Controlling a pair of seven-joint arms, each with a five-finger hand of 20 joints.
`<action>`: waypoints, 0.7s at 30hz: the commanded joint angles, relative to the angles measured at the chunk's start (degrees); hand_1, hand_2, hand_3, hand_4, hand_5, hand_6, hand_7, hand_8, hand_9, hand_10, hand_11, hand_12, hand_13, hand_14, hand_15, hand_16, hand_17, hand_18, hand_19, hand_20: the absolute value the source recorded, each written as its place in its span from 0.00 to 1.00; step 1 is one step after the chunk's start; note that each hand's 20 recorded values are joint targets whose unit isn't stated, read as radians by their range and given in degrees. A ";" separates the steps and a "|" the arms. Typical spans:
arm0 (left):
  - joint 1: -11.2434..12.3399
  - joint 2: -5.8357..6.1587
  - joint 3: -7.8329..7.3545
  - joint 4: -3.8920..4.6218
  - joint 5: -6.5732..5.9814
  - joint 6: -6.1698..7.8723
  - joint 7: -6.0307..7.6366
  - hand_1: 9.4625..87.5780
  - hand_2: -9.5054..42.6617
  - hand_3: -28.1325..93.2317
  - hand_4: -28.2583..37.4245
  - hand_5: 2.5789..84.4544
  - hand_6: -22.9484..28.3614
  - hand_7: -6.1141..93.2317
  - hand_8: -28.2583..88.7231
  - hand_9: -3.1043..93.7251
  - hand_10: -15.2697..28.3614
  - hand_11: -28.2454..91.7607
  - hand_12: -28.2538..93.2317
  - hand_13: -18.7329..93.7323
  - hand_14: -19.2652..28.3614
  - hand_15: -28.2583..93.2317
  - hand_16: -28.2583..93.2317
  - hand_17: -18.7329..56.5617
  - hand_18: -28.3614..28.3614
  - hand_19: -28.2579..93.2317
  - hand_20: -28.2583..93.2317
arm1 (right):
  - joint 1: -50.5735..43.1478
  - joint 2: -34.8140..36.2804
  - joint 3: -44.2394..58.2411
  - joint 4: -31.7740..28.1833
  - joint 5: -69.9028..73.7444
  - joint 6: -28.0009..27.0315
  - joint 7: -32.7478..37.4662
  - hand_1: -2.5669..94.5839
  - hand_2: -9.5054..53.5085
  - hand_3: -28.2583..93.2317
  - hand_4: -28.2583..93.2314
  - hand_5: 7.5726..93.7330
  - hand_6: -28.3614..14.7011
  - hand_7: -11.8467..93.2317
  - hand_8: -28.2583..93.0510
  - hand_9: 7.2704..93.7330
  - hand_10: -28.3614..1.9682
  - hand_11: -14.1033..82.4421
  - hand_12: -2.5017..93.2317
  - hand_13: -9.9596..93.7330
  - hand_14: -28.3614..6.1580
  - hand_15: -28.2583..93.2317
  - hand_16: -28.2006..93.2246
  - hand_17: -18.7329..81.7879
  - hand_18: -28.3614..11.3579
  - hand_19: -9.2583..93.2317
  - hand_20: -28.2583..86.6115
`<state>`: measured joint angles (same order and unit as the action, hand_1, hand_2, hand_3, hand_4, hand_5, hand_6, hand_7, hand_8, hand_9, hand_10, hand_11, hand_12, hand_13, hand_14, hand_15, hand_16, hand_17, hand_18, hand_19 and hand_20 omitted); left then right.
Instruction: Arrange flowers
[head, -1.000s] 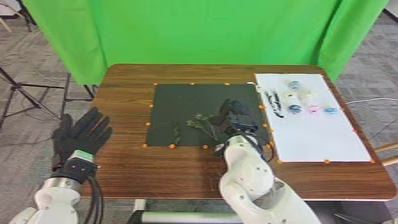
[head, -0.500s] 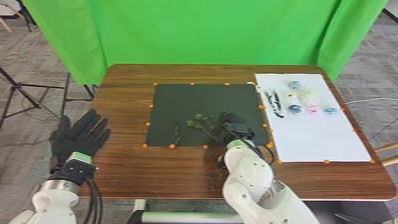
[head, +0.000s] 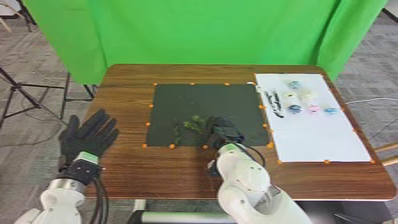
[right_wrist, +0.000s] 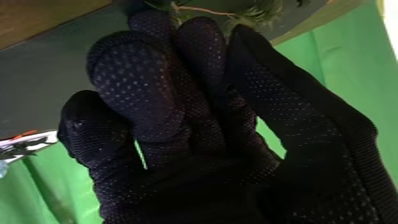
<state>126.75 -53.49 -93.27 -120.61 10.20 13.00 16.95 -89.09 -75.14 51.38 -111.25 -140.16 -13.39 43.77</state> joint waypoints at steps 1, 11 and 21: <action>0.41 -0.90 -0.50 -0.79 3.83 -2.39 -2.98 0.23 0.47 0.81 0.00 0.47 0.56 0.26 0.14 0.38 0.63 0.41 0.29 0.37 0.65 0.50 0.13 0.18 0.68 0.49 0.28 | -1.67 0.94 -0.75 0.13 -3.18 3.07 0.62 0.50 0.23 0.85 0.07 0.62 0.51 0.68 0.39 0.81 0.26 0.28 0.18 0.90 0.56 0.70 0.47 0.71 0.10 1.00 0.60; 1.72 -0.35 -1.78 -1.42 2.56 0.00 -0.29 0.23 0.47 0.81 0.00 0.47 0.56 0.26 0.14 0.37 0.63 0.41 0.29 0.37 0.65 0.50 0.14 0.18 0.68 0.49 0.28 | -0.79 5.36 1.88 -1.89 -5.07 13.01 2.12 0.42 0.15 0.84 0.10 0.61 0.48 0.66 0.39 0.80 0.22 0.27 0.18 0.92 0.54 0.64 0.45 0.72 0.11 1.00 0.59; 3.51 -0.69 -3.11 -2.18 2.21 -0.56 3.67 0.23 0.47 0.81 0.00 0.47 0.56 0.26 0.14 0.37 0.63 0.40 0.29 0.37 0.65 0.50 0.14 0.18 0.68 0.49 0.28 | 0.80 11.73 6.77 0.09 -4.00 18.21 3.71 0.36 0.15 0.86 0.10 0.64 0.43 0.40 0.16 0.73 0.23 0.29 0.19 0.85 0.49 0.69 0.46 0.67 0.10 1.00 0.60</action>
<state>128.67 -53.58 -95.55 -122.01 12.82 12.13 18.57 -90.13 -68.30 54.67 -112.62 -145.58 5.17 45.33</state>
